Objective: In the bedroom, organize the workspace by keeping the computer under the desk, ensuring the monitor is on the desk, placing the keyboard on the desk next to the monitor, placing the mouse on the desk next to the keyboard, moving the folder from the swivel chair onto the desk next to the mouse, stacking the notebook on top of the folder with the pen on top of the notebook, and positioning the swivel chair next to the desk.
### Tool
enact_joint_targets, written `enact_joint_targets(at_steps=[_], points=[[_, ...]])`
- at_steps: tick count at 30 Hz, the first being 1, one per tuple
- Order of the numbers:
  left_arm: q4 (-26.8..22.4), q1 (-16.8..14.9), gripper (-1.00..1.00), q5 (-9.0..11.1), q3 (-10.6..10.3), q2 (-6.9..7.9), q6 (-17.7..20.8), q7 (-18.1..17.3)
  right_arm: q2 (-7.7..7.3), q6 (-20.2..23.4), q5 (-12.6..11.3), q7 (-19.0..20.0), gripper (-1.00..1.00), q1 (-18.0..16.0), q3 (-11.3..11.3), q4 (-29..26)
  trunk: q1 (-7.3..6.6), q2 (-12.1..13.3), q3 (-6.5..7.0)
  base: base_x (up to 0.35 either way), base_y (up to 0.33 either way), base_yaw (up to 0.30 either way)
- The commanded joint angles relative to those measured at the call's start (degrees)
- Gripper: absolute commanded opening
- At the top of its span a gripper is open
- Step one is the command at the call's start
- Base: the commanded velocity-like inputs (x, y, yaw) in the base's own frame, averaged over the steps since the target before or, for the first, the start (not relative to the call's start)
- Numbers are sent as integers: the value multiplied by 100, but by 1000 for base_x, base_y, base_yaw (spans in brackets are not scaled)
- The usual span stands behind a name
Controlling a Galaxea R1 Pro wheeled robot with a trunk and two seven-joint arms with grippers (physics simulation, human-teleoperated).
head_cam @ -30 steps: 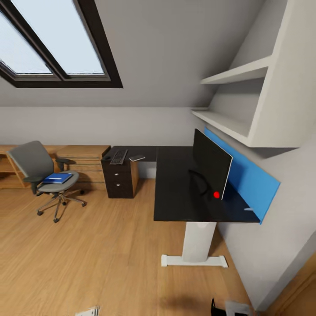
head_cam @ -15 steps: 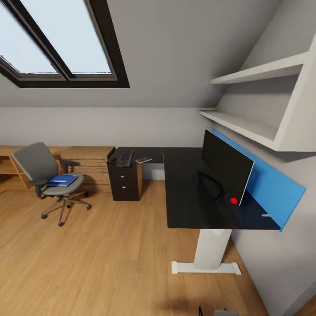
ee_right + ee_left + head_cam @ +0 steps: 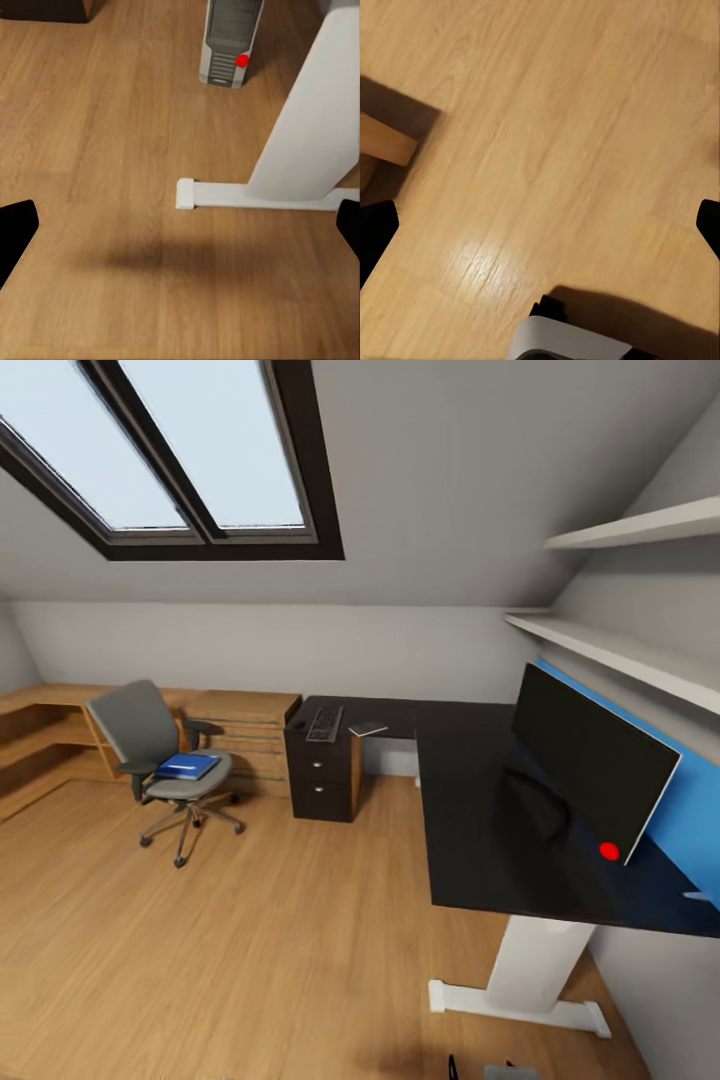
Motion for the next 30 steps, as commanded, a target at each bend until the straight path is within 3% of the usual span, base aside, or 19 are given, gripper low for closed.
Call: enact_joint_targets(at_steps=[1,3,11,25,30], points=[[-1,-8,100,59,-46,5,-94,36,-2,-14,-30,-42,100,-5,44,2,4,-13,-13,12,9,278],[-1,-8,100,63,-45,-11,-251,37,4,-14,-30,-42,100,-5,38,2,4,-13,-14,5,3,279],[179,-8,100,72,-51,-127,-275,37,5,-14,-30,-42,100,-5,38,3,4,-13,-33,64,0,276],[300,-8,100,72,-53,-155,-276,37,14,-20,-30,-45,100,-5,46,29,4,-13,-97,310,0,260],[391,-8,100,72,-50,-228,-269,37,14,-100,-30,-58,100,-5,46,29,4,-13,-121,326,0,258]])
